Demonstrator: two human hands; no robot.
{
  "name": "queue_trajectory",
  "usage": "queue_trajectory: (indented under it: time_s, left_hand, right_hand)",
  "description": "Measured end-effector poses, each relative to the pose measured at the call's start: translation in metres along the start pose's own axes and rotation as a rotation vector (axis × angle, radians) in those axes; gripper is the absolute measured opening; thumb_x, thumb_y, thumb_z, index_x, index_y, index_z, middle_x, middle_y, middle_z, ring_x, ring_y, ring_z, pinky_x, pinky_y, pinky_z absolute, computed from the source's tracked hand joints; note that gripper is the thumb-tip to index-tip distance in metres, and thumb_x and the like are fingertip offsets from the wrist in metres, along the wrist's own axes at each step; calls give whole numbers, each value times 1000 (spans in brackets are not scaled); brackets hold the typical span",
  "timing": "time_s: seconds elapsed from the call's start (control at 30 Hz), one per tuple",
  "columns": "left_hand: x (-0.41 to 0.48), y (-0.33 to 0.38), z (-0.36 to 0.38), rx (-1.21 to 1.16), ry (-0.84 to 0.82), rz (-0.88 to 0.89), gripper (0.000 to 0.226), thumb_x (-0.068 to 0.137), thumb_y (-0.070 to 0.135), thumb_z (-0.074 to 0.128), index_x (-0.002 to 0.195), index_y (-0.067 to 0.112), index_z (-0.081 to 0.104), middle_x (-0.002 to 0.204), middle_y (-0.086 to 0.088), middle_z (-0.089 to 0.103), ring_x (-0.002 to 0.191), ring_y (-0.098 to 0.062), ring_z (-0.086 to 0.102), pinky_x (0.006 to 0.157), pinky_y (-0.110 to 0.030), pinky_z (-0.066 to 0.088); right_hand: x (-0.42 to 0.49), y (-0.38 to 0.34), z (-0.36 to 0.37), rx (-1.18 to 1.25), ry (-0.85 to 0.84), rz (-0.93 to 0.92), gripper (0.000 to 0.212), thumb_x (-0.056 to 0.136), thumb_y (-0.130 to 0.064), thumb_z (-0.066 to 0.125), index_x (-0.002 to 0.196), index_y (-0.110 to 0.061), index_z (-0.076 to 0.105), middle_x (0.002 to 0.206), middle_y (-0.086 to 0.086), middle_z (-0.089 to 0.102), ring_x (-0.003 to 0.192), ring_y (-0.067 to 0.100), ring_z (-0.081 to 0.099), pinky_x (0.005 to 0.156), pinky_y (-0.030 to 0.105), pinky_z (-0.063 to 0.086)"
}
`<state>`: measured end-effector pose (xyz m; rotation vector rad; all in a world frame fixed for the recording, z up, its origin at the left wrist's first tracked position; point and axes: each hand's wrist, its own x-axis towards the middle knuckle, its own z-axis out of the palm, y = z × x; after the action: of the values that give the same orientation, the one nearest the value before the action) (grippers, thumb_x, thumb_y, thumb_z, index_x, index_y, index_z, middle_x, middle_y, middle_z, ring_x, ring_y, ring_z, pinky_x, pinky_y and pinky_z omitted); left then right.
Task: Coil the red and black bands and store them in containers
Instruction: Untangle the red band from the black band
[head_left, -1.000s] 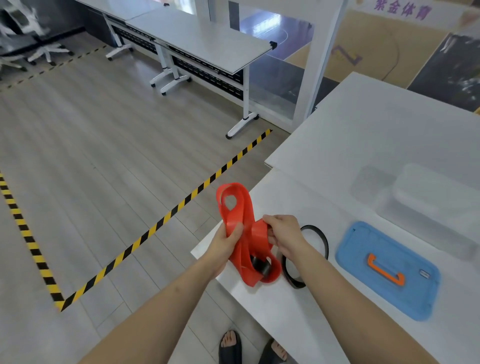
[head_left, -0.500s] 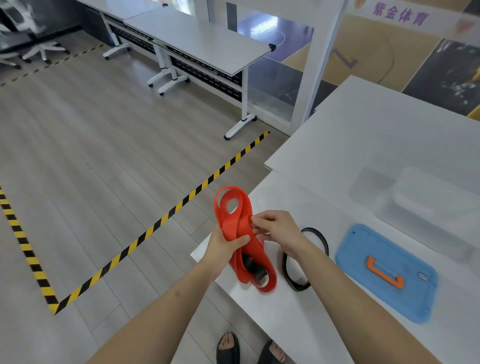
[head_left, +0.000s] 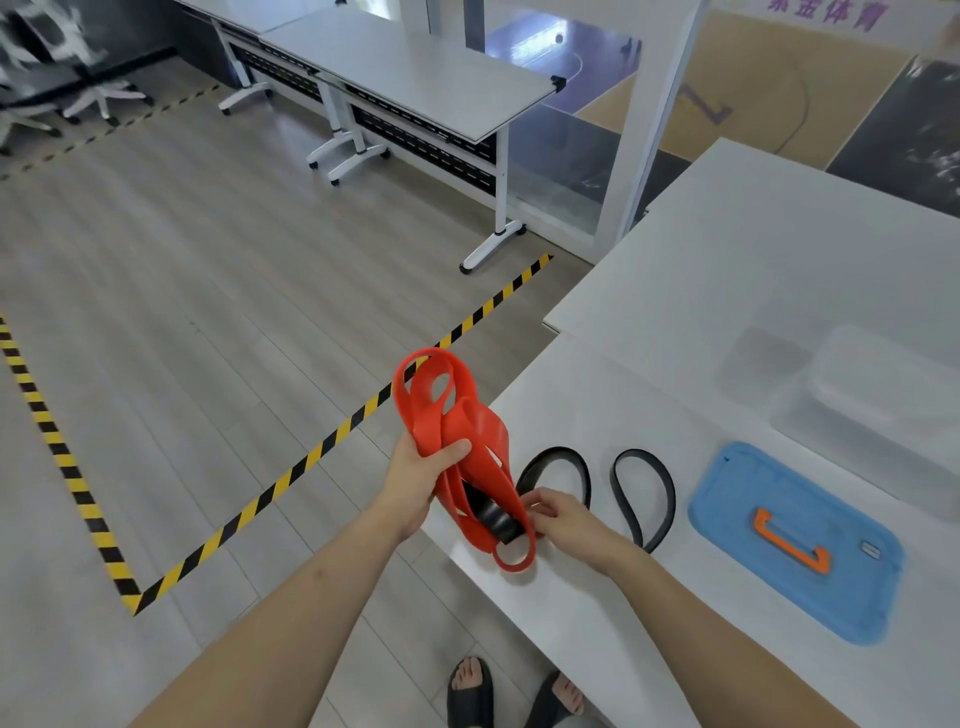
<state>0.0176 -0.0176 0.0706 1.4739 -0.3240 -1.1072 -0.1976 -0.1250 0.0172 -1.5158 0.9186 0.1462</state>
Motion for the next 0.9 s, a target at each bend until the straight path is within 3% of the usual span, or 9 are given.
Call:
queue_trajectory:
  time_s: [0.17, 0.3, 0.43, 0.57, 0.67, 0.77, 0.9]
  left_hand:
    - [2, 13, -7, -98, 26, 16, 56, 87, 14, 79, 136, 23, 56, 125, -6, 72, 115, -32, 69, 94, -56, 59]
    - [6, 26, -7, -131, 47, 60, 47, 90, 10, 75, 133, 20, 58, 115, -8, 76, 107, -31, 74, 87, -52, 61]
    - [8, 35, -8, -127, 25, 67, 50, 90, 14, 77, 136, 16, 57, 121, -16, 74, 110, -36, 72, 90, -55, 60]
    - [6, 40, -4, -162, -19, 59, 51, 90, 16, 78, 136, 15, 56, 123, -19, 72, 113, -41, 70, 94, -60, 57]
    - [4, 42, 2, -175, -40, 80, 52, 90, 21, 79, 137, 16, 57, 127, -20, 69, 116, -42, 68, 97, -65, 54]
    - [-2, 45, 12, -182, -15, 105, 61, 86, 30, 83, 139, 17, 55, 129, -16, 70, 118, -38, 68, 97, -61, 56]
    - [-8, 47, 23, -199, 59, 151, 67, 76, 38, 89, 133, 19, 60, 124, -16, 72, 115, -38, 69, 94, -57, 58]
  right_hand:
    - [-11, -21, -7, -64, -8, -77, 37, 98, 5, 48, 111, -14, 78, 96, -2, 73, 79, 1, 65, 76, 17, 53]
    - [-22, -41, -14, -47, -62, -97, 30, 97, -3, 55, 112, -19, 76, 95, -9, 72, 78, 3, 63, 62, 13, 45]
    - [-26, -48, -17, -7, -127, -87, 19, 97, -20, 63, 114, -20, 71, 109, 8, 75, 80, 10, 63, 64, 24, 41]
    - [-32, -58, -20, -50, -164, -92, 18, 96, -24, 66, 112, -14, 69, 89, -1, 68, 73, 11, 57, 65, 26, 41]
    - [-37, -64, -22, -103, -182, -108, 23, 97, -28, 63, 85, -9, 60, 79, 3, 49, 70, 12, 43, 68, 29, 36]
    - [-43, -70, -24, -122, -115, -102, 21, 100, -30, 60, 79, -27, 63, 77, -10, 54, 67, 6, 45, 66, 22, 38]
    - [-47, -77, -24, -229, -60, -140, 19, 102, -22, 60, 83, -22, 62, 80, -10, 66, 65, -3, 60, 66, 10, 46]
